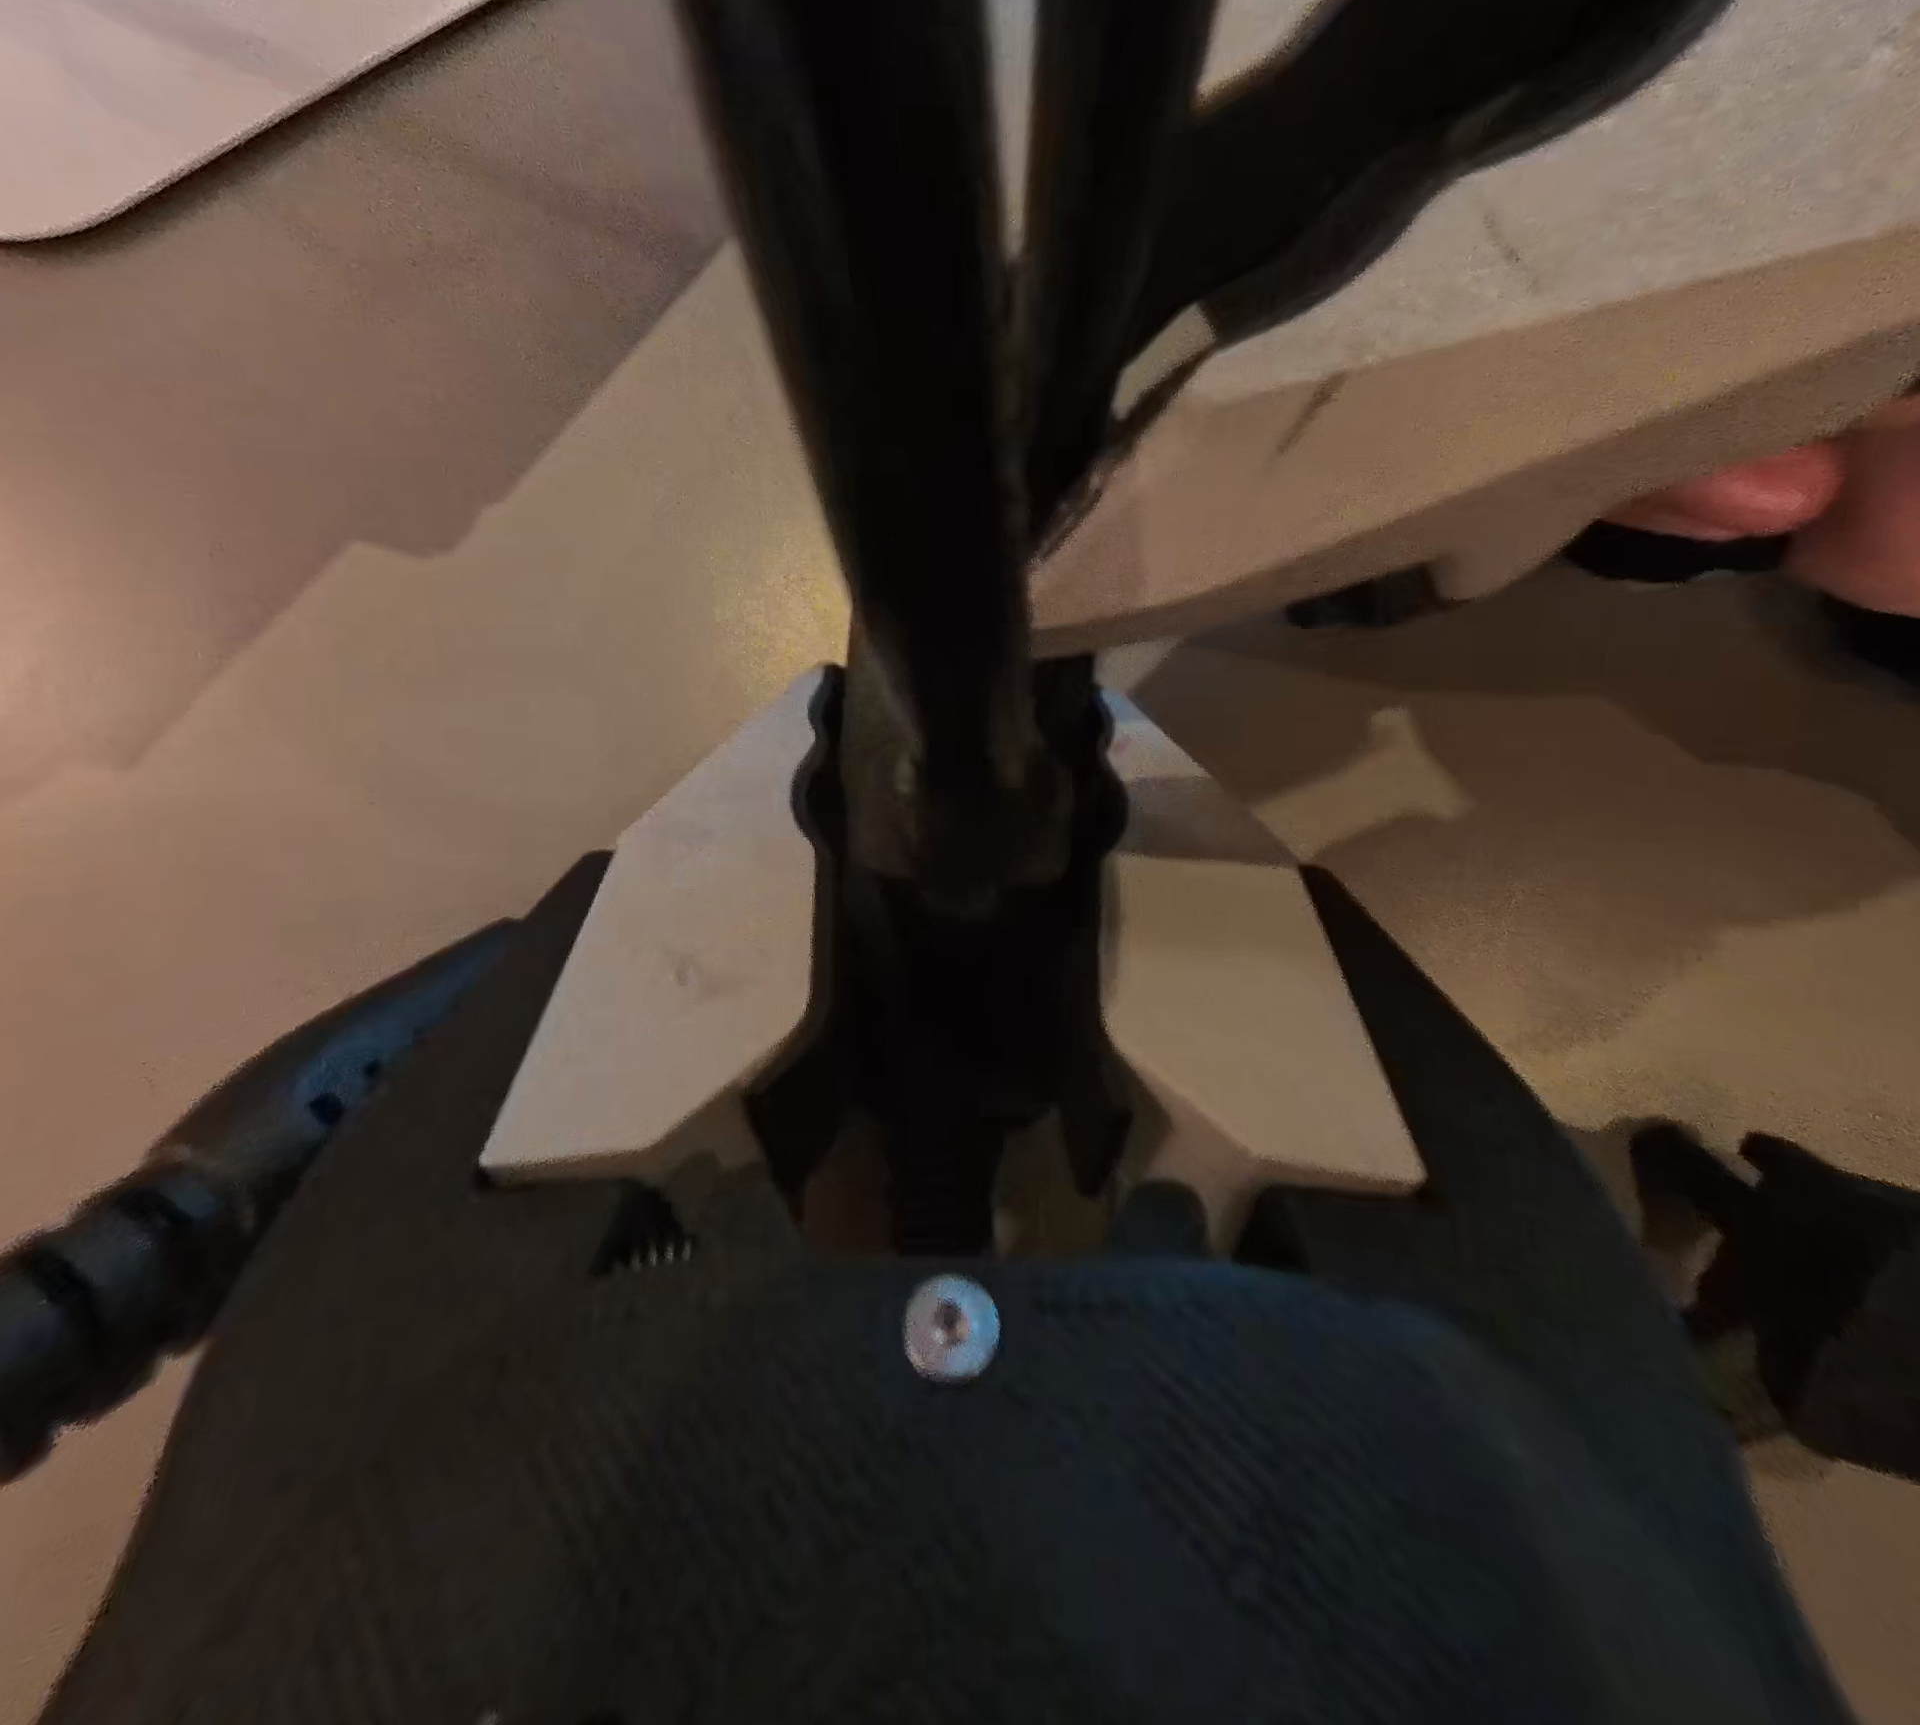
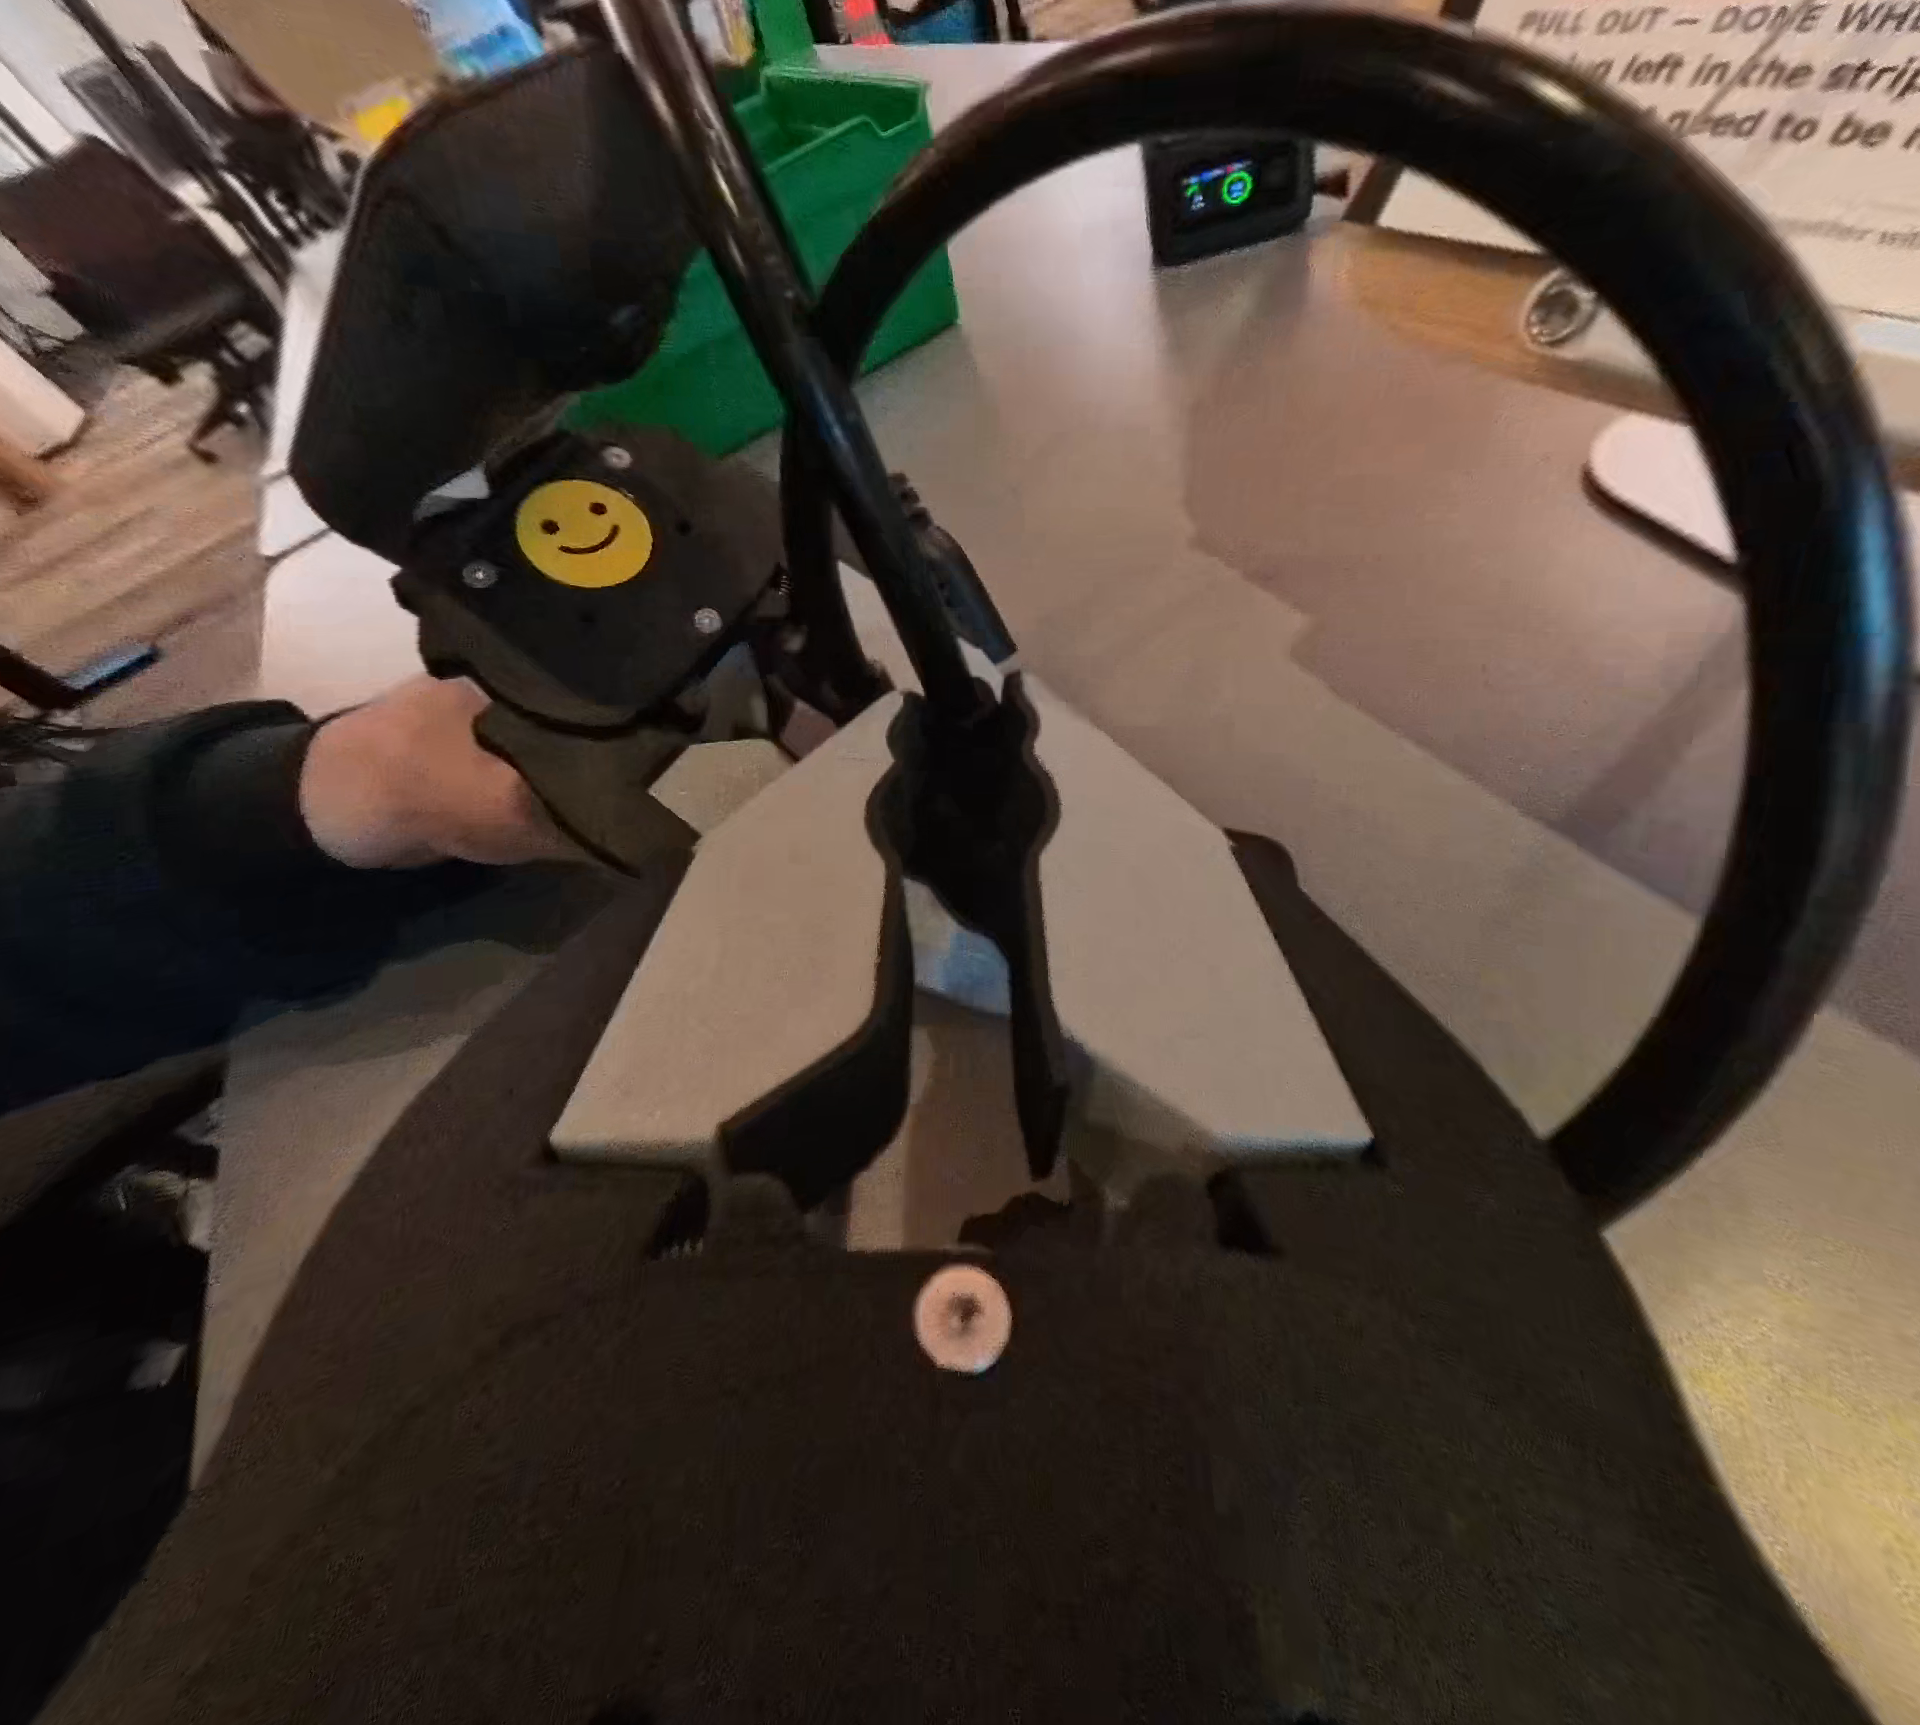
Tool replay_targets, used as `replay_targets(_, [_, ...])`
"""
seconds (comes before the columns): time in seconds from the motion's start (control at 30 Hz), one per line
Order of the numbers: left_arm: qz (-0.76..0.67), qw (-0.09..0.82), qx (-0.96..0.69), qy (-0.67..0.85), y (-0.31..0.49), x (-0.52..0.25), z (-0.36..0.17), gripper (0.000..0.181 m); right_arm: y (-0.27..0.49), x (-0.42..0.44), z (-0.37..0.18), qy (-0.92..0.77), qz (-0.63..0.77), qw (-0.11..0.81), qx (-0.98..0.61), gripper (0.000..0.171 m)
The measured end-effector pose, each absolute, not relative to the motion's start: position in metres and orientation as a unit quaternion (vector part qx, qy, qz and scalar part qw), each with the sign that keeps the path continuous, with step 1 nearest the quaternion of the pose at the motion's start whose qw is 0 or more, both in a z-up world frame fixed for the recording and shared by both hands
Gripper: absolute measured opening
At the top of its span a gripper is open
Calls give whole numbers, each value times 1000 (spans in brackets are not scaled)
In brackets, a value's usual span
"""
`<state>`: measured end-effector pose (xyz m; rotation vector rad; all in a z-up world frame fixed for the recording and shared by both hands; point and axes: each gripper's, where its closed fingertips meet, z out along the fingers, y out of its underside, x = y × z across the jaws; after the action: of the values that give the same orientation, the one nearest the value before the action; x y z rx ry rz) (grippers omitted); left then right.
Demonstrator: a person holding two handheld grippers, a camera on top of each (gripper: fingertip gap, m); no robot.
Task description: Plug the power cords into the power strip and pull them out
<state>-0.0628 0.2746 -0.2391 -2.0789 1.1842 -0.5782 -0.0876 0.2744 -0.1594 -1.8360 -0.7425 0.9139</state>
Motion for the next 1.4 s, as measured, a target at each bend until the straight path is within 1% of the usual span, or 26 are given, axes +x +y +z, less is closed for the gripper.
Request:
replay_targets(0.1, [-213, 336, -796, 456, 273, -64, -239, 43, 276, -88, -160, -300, 393, 453, -741, 12])
replay_targets(0.2, [-238, 325, -793, 457, 255, -56, -235, 43, 278, -89, -158, -291, 445, 432, -729, 11])
replay_targets(0.37, [-202, 351, -789, 462, 279, -67, -237, 43, 274, -90, -156, -299, 380, 466, -741, 12])
replay_targets(0.43, [-198, 363, -782, 466, 276, -66, -233, 43, 270, -91, -153, -307, 385, 467, -735, 12])
replay_targets(0.57, [-213, 336, -791, 466, 256, -56, -234, 43, 277, -87, -157, -290, 444, 436, -728, 11])
replay_targets(0.6, [-221, 328, -793, 464, 257, -57, -237, 43, 278, -86, -158, -281, 441, 437, -732, 12])
replay_targets(0.73, [-209, 345, -792, 459, 276, -64, -237, 43, 274, -88, -156, -305, 366, 471, -742, 12])
replay_targets(0.83, [-203, 341, -796, 457, 272, -64, -239, 43, 274, -89, -158, -310, 380, 464, -738, 12])
replay_targets(0.93, [-230, 330, -796, 452, 258, -55, -235, 43, 280, -88, -157, -296, 422, 449, -730, 11])
replay_targets(1.1, [-220, 337, -796, 451, 276, -64, -238, 43, 275, -90, -157, -315, 349, 480, -740, 12])
replay_targets(1.2, [-221, 334, -796, 453, 272, -65, -238, 43, 274, -90, -157, -322, 355, 476, -738, 12])
replay_targets(1.33, [-235, 324, -793, 459, 257, -57, -235, 43, 280, -87, -157, -292, 417, 453, -732, 11])
replay_targets(1.4, [-235, 328, -793, 456, 264, -59, -237, 43, 279, -85, -158, -297, 385, 465, -740, 11])
